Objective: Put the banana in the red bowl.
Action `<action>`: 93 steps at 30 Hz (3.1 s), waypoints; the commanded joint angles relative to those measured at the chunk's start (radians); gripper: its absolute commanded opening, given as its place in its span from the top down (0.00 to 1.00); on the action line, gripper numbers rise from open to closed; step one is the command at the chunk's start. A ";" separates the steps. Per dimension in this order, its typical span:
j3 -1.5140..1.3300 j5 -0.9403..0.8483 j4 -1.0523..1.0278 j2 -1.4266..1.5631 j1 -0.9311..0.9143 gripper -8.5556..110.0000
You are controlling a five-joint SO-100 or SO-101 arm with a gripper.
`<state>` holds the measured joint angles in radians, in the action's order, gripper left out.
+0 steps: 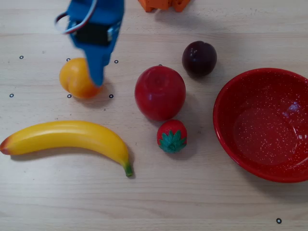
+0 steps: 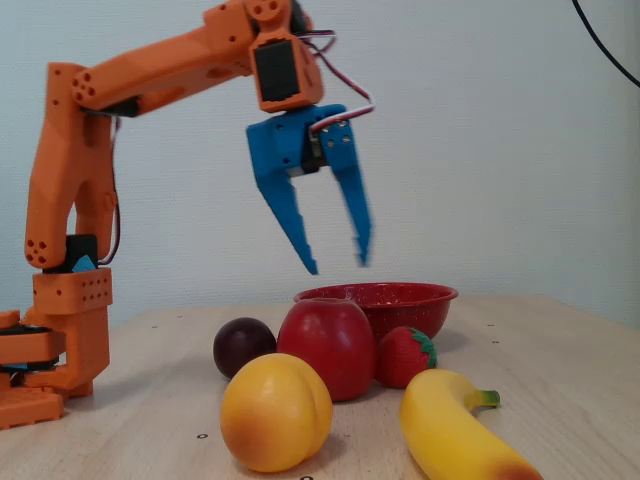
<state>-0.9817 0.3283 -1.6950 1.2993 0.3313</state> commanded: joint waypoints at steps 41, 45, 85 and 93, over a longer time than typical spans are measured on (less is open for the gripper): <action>0.322 0.241 0.173 -0.440 0.201 0.48; 0.314 0.255 0.192 -0.462 0.209 0.48; 0.311 0.287 0.253 -0.557 0.153 0.56; 0.310 0.293 0.245 -0.554 0.160 0.61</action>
<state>-0.7378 0.6029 -1.4573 0.6934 0.5139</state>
